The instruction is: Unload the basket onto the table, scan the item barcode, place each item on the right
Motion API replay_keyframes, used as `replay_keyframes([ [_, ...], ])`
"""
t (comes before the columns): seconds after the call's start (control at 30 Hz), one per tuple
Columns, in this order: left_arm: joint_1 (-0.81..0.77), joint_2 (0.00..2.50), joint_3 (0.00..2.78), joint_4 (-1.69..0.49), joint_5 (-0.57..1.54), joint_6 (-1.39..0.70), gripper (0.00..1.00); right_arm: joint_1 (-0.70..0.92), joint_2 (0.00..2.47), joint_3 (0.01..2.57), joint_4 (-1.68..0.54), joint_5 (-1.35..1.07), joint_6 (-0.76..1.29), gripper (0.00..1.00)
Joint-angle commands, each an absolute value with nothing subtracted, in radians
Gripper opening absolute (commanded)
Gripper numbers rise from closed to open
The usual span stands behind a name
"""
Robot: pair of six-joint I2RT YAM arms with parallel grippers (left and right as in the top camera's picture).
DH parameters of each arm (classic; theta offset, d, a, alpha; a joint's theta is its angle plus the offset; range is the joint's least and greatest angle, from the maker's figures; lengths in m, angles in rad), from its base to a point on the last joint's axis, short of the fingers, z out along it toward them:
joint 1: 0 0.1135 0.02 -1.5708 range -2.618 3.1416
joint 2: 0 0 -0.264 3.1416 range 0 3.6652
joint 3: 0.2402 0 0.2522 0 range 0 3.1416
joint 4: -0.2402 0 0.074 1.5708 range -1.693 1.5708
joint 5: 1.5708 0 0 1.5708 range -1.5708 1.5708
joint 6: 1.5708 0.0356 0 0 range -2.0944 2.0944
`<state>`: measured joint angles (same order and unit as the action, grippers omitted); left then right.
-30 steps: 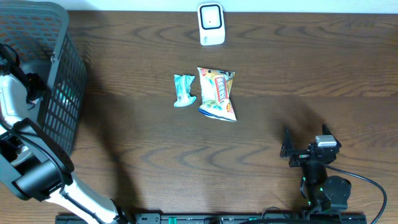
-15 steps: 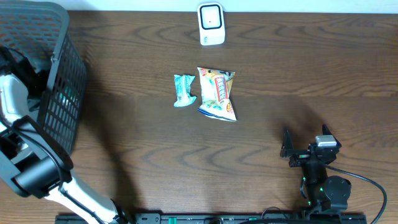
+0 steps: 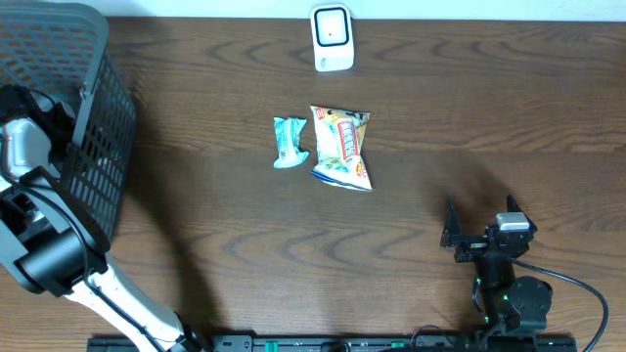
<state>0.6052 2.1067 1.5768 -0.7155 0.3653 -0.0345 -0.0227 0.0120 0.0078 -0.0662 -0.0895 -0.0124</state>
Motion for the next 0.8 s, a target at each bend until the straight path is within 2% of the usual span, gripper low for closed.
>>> replay_keyframes([
  [0.0,0.606,2.128,1.563,-0.718,0.377,-0.039,0.15,-0.025,0.007,0.006,-0.07,-0.085,-0.023,0.99],
  [0.07,0.606,2.121,1.564,-0.722,0.377,-0.039,0.08,-0.025,0.007,0.006,-0.07,-0.085,-0.023,0.99],
  [0.37,0.606,1.946,1.568,-0.72,0.374,-0.067,0.07,-0.025,0.007,0.006,-0.07,-0.085,-0.023,0.99],
  [0.77,0.606,1.546,1.568,-0.602,0.374,-0.283,0.08,-0.025,0.007,0.006,-0.07,-0.085,-0.023,0.99],
])
